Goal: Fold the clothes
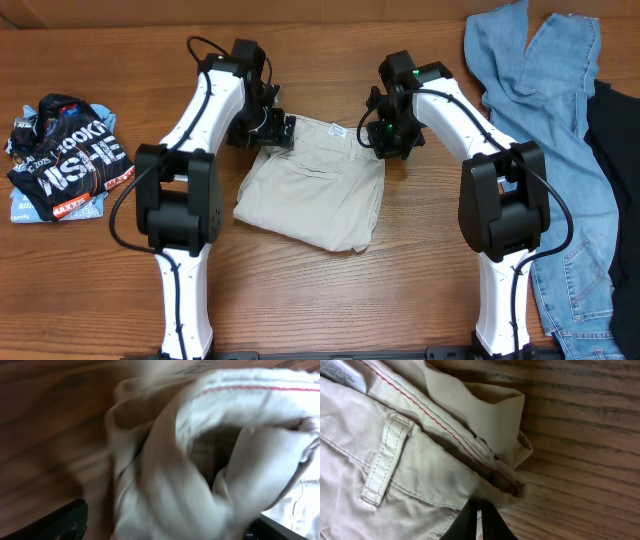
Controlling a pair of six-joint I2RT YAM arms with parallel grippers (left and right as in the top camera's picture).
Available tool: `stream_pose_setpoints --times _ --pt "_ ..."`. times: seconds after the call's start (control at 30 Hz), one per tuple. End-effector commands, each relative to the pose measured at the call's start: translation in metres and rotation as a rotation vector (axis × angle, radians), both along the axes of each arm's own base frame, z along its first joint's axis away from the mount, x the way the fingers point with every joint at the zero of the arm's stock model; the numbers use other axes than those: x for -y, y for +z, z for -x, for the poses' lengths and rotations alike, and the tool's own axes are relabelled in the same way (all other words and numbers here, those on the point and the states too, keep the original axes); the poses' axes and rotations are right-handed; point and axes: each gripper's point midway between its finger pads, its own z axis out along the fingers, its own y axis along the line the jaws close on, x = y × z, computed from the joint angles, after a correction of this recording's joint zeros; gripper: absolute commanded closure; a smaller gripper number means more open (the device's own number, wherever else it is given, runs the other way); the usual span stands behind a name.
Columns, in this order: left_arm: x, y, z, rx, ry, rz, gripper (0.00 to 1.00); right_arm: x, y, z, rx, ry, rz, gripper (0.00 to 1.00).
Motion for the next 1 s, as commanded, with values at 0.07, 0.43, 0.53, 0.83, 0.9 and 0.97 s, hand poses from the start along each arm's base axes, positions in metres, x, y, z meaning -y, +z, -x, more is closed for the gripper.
stream_pose_setpoints --times 0.07,0.43,0.53,0.83,0.9,0.97 --pt "0.031 -0.020 0.016 -0.087 -0.107 0.221 0.20 -0.002 0.008 -0.007 0.031 -0.002 -0.001 0.91" --pt "0.017 -0.007 0.027 -0.120 -0.112 0.199 0.96 -0.002 0.028 -0.009 0.065 -0.001 -0.011 0.91" --pt "0.001 0.025 0.017 -0.036 -0.078 0.130 0.96 -0.001 0.073 -0.016 0.142 -0.006 -0.034 0.91" --pt "-0.101 0.144 0.025 0.201 0.156 -0.284 0.96 0.018 0.242 -0.016 0.456 -0.049 -0.118 0.86" --pt "-0.119 0.167 0.036 0.230 0.188 -0.333 0.96 0.022 0.268 -0.008 0.506 -0.055 -0.128 0.86" --pt "-0.139 0.186 0.048 0.252 0.222 -0.384 0.96 0.025 0.287 0.001 0.544 -0.056 -0.139 0.86"
